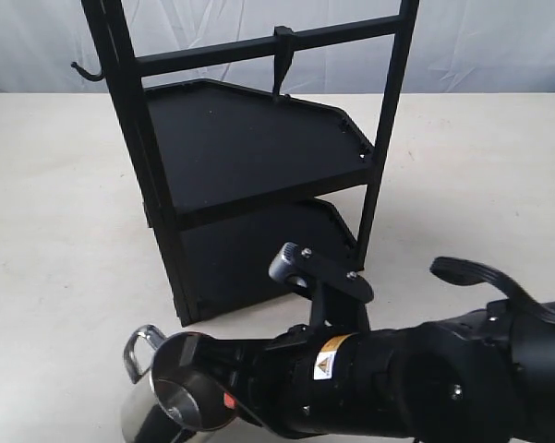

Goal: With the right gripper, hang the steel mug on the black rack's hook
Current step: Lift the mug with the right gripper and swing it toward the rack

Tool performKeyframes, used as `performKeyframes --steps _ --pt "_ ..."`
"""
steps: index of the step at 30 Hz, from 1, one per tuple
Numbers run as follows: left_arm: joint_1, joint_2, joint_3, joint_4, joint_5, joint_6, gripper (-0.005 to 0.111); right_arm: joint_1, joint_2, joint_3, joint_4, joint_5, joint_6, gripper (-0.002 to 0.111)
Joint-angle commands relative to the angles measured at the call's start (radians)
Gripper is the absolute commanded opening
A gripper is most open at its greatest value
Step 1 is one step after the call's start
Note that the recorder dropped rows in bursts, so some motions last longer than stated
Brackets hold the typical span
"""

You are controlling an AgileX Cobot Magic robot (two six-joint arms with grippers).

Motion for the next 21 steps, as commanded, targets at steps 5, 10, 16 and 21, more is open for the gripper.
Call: performKeyframes --steps 5,10,16,21 --pt "0.003 0.004 0.005 -0.007 -0.007 -0.002 0.0 -0.035 -0.109 0.075 0.018 -0.032 0.0 -0.001" --pt "0.003 0.004 0.005 -0.007 -0.007 -0.002 0.0 -0.035 -0.148 0.087 0.011 -0.03 -0.004 -0.001" --pt "0.003 0.004 0.005 -0.007 -0.007 -0.002 0.0 -0.035 -0.194 0.106 0.006 -0.024 -0.006 -0.001" --pt "0.003 0.004 0.005 -0.007 -0.007 -0.002 0.0 -0.035 -0.252 0.128 -0.008 -0.028 -0.006 -0.001"
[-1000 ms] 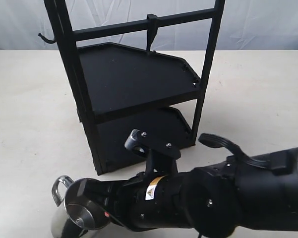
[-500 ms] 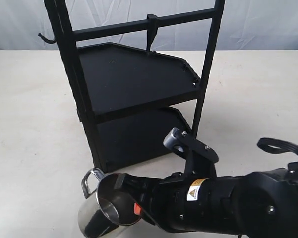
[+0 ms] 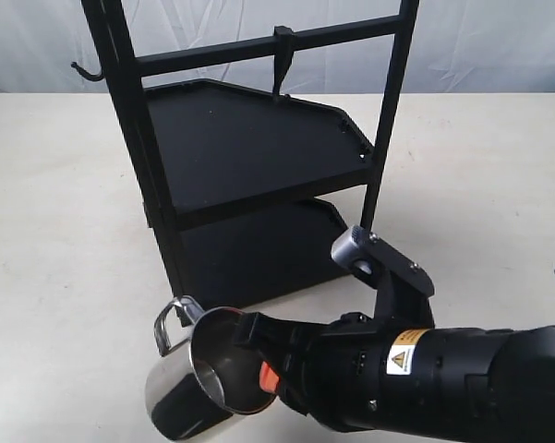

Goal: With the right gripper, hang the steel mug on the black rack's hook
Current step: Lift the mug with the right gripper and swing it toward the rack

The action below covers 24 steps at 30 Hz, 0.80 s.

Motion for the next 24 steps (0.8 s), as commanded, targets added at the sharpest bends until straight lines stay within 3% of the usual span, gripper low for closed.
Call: performKeyframes --steps 1,7,16,24 --pt "0.003 0.004 0.005 -0.007 -0.007 -0.002 0.0 -0.006 -0.06 0.023 -0.021 -0.018 -0.009 -0.001" --pt "0.003 0.004 0.005 -0.007 -0.007 -0.002 0.0 -0.01 -0.129 0.078 -0.021 -0.05 -0.007 -0.001" --pt "-0.001 0.004 0.005 -0.007 -0.007 -0.007 0.0 -0.145 -0.23 0.1 -0.052 0.049 -0.009 -0.001" --pt "-0.001 0.004 0.005 -0.007 -0.007 0.0 0.0 -0.208 -0.294 0.1 -0.058 0.096 -0.02 -0.001"
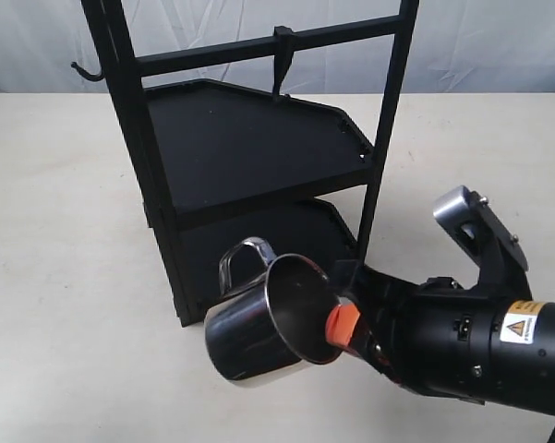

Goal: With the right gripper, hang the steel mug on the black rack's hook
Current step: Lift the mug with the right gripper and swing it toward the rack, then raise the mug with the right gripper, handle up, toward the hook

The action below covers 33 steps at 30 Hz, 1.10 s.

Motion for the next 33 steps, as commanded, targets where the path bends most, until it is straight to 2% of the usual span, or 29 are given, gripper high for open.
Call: performKeyframes --steps 1,16,18,23,25,29,33 --pt "-0.001 0.004 0.005 -0.007 -0.007 0.002 0.0 -0.029 -0.035 0.004 -0.013 0.021 -0.021 -0.001" --pt "-0.001 0.004 0.005 -0.007 -0.009 0.002 0.0 -0.043 -0.046 0.004 0.036 -0.001 -0.023 -0.001" --pt "-0.001 0.004 0.005 -0.007 -0.014 0.002 0.0 -0.105 -0.062 0.004 0.094 0.074 -0.023 -0.001" --pt "-0.001 0.004 0.005 -0.007 -0.014 0.002 0.0 -0.228 -0.153 0.004 0.102 0.233 -0.057 -0.001" --pt "-0.001 0.004 0.005 -0.007 -0.014 0.002 0.0 -0.266 -0.193 0.004 0.185 0.288 -0.156 -0.001" --pt "-0.001 0.004 0.005 -0.007 -0.014 0.002 0.0 -0.28 -0.203 0.004 0.451 0.304 -0.422 -0.001" --pt "-0.001 0.004 0.005 -0.007 -0.014 0.002 0.0 -0.28 -0.201 0.004 0.534 0.262 -0.509 -0.001"
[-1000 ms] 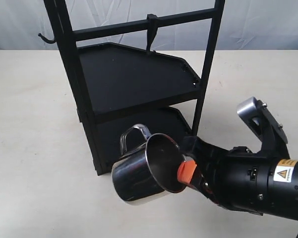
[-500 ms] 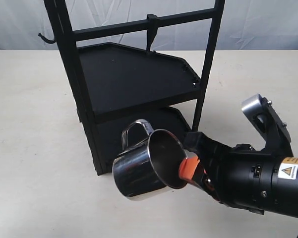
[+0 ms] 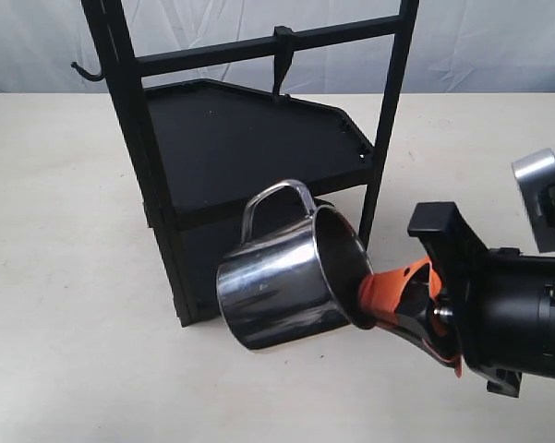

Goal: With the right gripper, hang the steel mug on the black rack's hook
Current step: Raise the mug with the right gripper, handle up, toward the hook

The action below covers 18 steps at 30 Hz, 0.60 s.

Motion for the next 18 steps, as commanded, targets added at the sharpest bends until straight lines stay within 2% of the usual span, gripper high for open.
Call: performKeyframes --steps 1,6,13,18 --pt "-0.001 0.004 0.005 -0.007 -0.014 0.0 0.0 -0.006 -0.003 0.004 0.062 -0.053 -0.066 -0.001" --pt "-0.001 0.004 0.005 -0.007 -0.014 0.0 0.0 -0.006 -0.001 0.004 0.084 -0.079 -0.07 -0.001" --pt "-0.001 0.004 0.005 -0.007 -0.014 0.0 0.0 -0.006 -0.001 0.004 0.371 -0.079 -0.339 -0.001" --pt "-0.001 0.004 0.005 -0.007 -0.014 0.0 0.0 -0.006 -0.001 0.004 0.474 -0.081 -0.424 -0.001"
